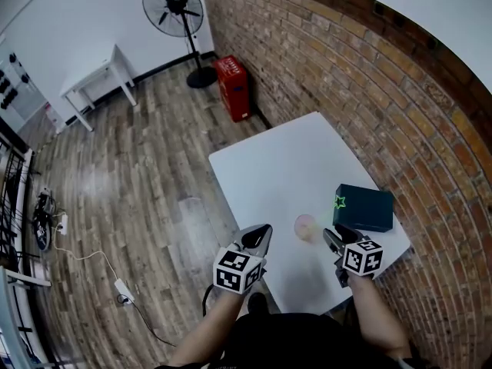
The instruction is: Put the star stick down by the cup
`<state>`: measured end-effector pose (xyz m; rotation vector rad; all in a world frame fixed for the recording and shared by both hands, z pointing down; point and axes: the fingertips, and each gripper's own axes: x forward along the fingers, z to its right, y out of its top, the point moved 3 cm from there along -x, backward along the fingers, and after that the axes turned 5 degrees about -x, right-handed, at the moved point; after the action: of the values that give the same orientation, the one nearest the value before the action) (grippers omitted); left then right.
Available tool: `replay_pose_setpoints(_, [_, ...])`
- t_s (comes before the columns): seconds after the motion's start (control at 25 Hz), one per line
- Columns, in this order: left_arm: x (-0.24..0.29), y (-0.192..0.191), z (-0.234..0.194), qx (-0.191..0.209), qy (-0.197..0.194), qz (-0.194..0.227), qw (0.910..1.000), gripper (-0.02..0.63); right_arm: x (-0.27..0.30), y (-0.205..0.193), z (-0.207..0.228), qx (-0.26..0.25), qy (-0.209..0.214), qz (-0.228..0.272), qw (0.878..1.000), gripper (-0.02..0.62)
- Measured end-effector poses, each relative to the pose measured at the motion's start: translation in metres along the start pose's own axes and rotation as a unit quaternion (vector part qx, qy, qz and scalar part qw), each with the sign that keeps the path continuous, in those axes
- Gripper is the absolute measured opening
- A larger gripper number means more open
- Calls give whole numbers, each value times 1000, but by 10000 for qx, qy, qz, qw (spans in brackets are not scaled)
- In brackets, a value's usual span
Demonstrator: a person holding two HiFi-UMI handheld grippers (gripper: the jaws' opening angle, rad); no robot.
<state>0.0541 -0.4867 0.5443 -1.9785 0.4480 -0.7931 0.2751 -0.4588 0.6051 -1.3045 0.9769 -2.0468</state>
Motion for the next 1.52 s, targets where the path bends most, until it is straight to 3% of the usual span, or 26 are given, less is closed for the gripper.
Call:
replay_pose_setpoints(0.12, [-7,3,1,94,-61,45,9999,5,-16,1,-4,13,-115,165,9998,167])
replay_pose_setpoints(0.28, [-20,9,-3,218,-127,117,9996,6,-33,3,-21,-1,-112,430,9990,83])
replay_pose_setpoints(0.6, [-49,22,-19,513,-304,227,9980,6,-51,17,-80,-452,-37,1022,9937,0])
replay_pose_setpoints(0.72, [-57,26,-24,576,-329,266,9974,6,-59,21,-106,-745,175,1204,9898,0])
replay_pose_setpoints(0.88, [-67,31,-23,644,-352,347,9967,6,-85,37,-127,-1216,173,1839,9753,-2])
replay_pose_setpoints(1.08, [-71,44,-18,734,-263,524,9956,6,-113,62,-124,-1304,84,2366,9628,-2])
replay_pose_setpoints(1.52, [-57,84,9,727,-8,923,9931,6,-155,85,-82,-1563,-108,2456,9566,-2])
